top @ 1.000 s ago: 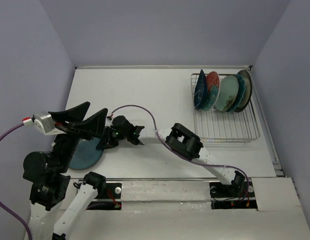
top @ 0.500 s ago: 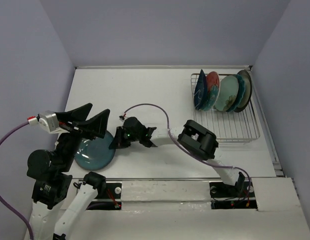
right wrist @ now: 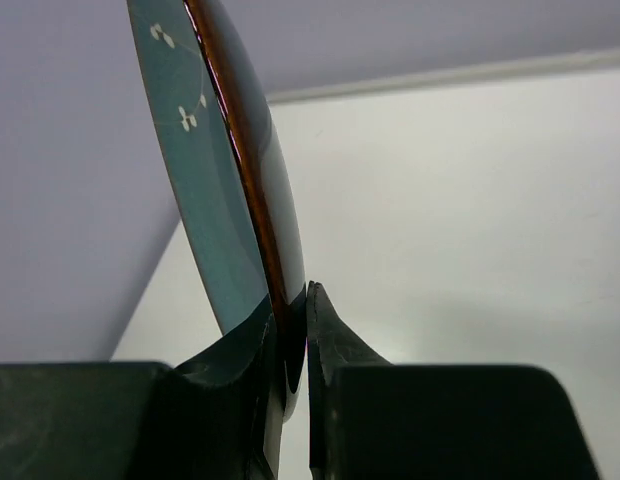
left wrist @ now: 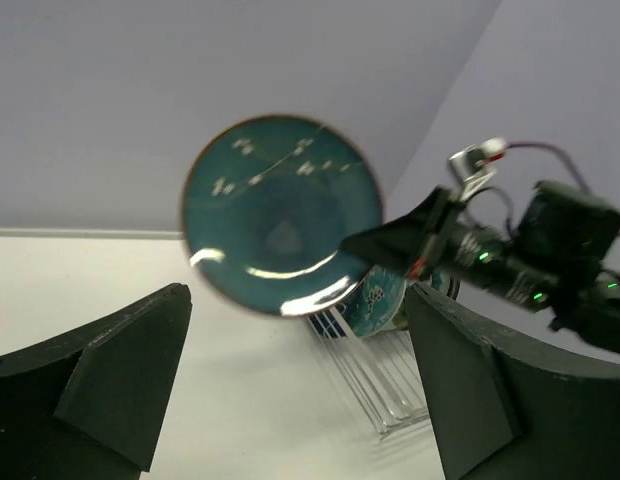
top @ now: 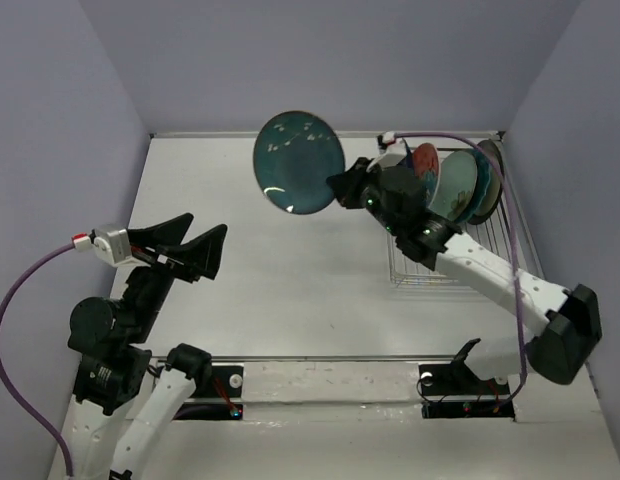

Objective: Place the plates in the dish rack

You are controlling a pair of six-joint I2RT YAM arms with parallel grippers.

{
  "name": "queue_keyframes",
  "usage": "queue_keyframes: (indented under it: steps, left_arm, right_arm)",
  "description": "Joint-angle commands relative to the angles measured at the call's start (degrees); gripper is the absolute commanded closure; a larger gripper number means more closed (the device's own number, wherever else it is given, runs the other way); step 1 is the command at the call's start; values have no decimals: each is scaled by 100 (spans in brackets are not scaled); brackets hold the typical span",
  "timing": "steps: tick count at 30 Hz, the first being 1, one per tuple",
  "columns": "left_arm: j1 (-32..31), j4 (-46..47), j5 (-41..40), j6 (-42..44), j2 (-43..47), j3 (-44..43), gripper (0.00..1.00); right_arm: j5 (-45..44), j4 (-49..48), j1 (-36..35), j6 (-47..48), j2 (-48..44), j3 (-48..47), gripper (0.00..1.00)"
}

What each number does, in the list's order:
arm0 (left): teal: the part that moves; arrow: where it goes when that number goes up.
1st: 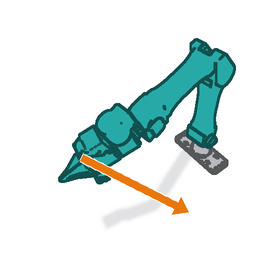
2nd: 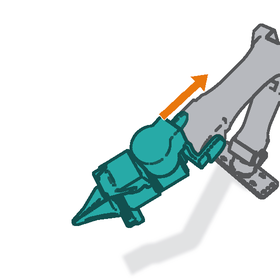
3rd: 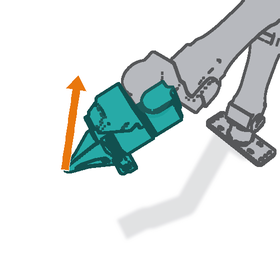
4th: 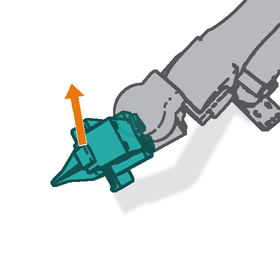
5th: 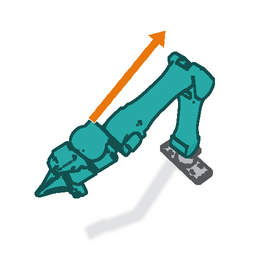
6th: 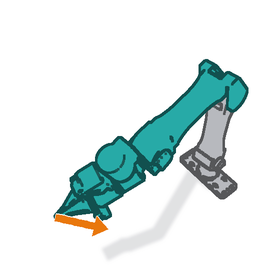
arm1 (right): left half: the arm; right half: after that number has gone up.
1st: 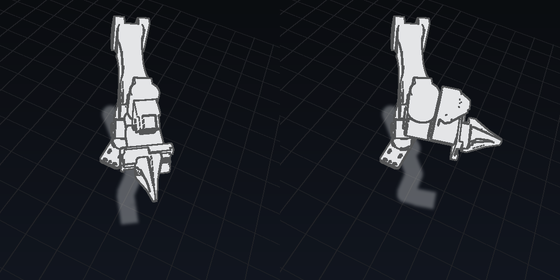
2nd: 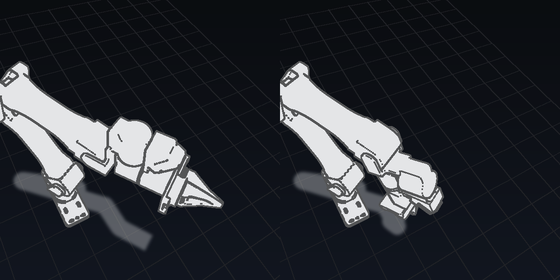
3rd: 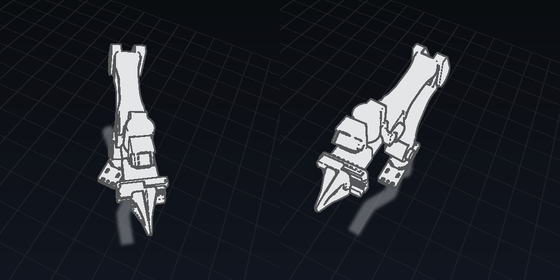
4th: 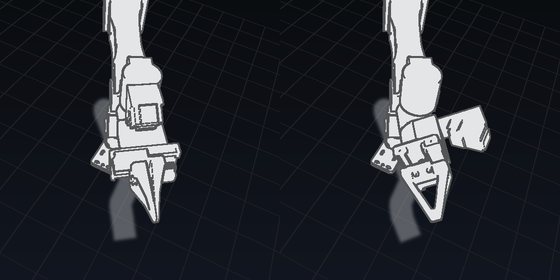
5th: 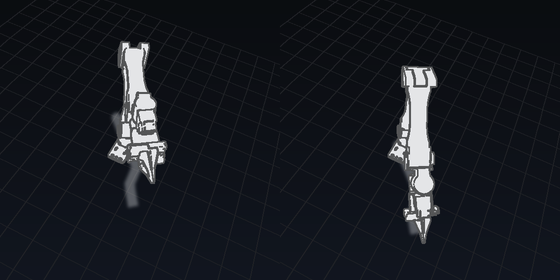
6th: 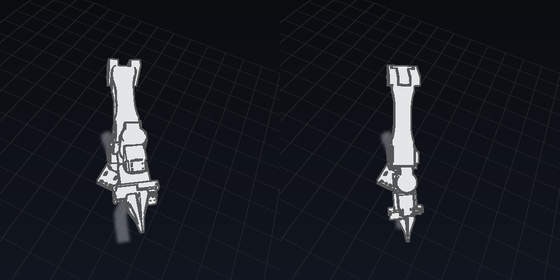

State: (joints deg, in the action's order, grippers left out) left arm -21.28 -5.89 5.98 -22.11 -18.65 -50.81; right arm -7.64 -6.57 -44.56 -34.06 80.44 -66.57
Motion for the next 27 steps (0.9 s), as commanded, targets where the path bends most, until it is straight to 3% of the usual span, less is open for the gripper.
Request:
queue_keyframes:
  steps: [1,7,11,16,27]
  left_arm:
    - [-17,211,237,-39,20,334,1]
    - [-25,255,413,-48,2,1028,1]
    - [-61,106,290,127,-24,1423,1]
    - [-87,-61,298,277,-121,1389,1]
    - [-87,-61,351,242,-182,1433,1]
  right_arm:
    - [-2124,75,385,1714,-1249,-356,93]
    - [-3779,411,1272,2939,-1901,-700,93]
    - [-3701,882,2387,3020,-1866,-954,93]
    - [-3430,1122,3161,3029,-1515,-1297,93]
    - [-2674,1369,3480,2511,-996,-639,93]
